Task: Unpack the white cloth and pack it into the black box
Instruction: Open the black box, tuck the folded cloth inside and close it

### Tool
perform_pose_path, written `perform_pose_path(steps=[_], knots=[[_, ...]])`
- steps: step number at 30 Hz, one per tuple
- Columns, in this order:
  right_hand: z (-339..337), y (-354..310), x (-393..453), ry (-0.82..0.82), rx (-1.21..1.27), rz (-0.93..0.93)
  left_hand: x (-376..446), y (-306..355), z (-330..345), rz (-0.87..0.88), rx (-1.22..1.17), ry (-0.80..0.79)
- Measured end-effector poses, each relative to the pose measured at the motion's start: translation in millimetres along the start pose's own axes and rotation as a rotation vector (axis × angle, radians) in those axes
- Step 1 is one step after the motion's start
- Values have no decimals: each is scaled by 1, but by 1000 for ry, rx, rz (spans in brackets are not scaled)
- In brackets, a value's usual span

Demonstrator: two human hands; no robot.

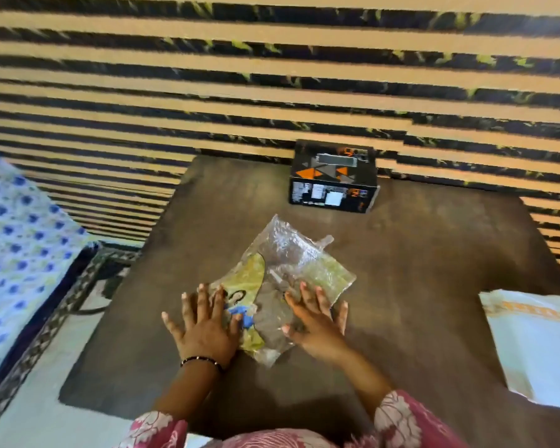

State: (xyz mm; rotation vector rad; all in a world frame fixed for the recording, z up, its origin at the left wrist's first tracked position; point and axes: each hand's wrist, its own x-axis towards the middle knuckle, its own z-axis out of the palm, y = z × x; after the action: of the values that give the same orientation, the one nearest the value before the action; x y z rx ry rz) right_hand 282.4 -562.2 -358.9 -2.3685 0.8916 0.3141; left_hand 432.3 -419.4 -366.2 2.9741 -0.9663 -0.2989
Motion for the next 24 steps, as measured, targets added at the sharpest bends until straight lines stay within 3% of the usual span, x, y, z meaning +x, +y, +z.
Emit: perform_pose_path(steps=[3,8,13,17,24], knots=[[4,-34,30,-8,-105,-102,7,-36,-2,10,-9,55],[7,-83,53,-77,-84,-164,27,-57,-14,361,-19,139],[20,-121,47,82,-147,-148,44,-83,5,264,-70,64],[60,-134,37,147,-295,-159,61,-109,7,308,-56,77],[78,-141,36,12,-325,-168,76,-133,-5,348,13,59]])
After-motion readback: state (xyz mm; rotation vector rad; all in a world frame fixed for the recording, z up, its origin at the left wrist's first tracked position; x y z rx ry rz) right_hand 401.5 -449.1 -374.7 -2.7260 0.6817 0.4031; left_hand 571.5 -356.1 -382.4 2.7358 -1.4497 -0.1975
